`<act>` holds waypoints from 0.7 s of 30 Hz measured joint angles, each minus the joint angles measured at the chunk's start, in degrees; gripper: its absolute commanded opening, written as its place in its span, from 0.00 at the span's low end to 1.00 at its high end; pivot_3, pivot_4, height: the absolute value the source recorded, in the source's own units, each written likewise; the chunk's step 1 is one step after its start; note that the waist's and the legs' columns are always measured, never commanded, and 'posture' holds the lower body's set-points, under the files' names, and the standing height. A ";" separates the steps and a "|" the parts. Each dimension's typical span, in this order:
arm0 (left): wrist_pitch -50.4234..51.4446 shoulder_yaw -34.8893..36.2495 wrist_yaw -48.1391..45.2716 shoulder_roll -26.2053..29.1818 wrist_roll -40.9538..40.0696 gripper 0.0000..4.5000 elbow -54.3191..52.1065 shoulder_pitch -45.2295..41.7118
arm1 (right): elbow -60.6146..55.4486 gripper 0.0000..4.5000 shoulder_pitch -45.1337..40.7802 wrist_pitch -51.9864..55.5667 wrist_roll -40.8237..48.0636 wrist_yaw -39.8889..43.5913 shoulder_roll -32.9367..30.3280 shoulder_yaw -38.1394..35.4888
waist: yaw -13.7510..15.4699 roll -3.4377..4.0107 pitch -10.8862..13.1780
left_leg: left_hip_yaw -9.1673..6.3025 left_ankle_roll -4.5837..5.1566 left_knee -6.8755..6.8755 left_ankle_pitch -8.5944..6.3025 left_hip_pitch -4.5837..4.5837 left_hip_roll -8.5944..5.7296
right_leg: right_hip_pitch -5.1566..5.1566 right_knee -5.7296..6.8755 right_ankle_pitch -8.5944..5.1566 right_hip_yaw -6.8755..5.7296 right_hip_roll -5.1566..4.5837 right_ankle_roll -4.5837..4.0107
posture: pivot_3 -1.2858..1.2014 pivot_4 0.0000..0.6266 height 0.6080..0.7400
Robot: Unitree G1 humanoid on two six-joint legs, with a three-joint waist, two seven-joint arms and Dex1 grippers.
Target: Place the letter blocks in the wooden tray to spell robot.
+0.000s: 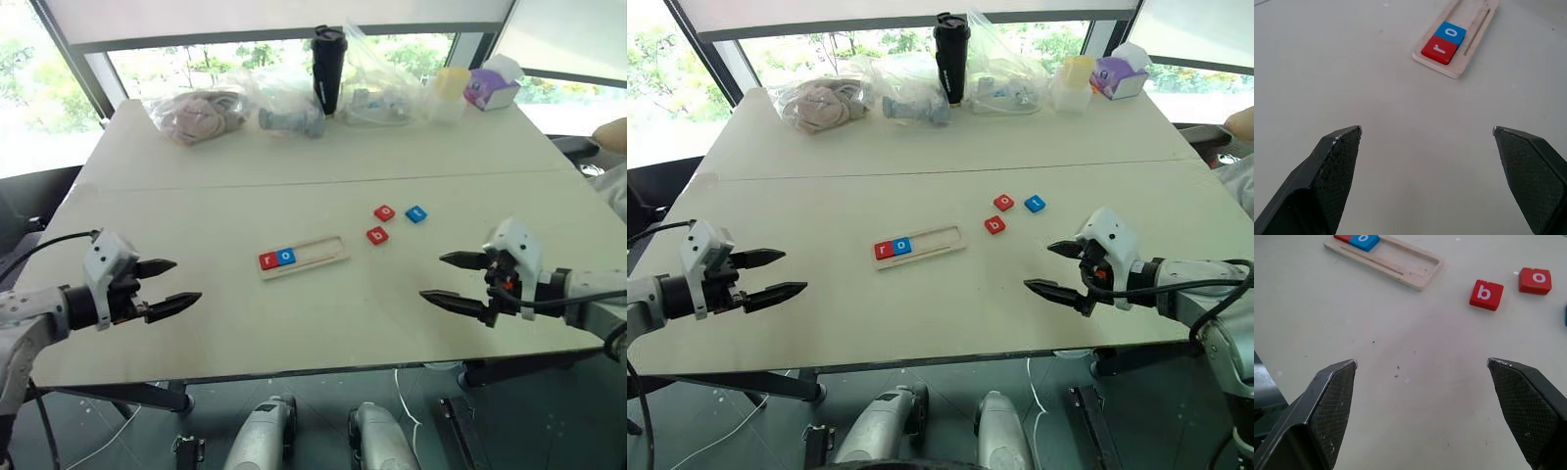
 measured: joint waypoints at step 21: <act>-2.04 -4.72 4.88 -2.67 4.23 1.00 1.39 -2.44 | 1.12 0.98 -1.85 -1.45 -1.11 -2.57 1.57 4.43 | 0.13 0.00 0.00 | 0.02 0.02 0.01 -0.01 0.01 0.00 | 0.02 -0.01 0.01 0.00 0.00 0.00 | 0.52 0.24 1.00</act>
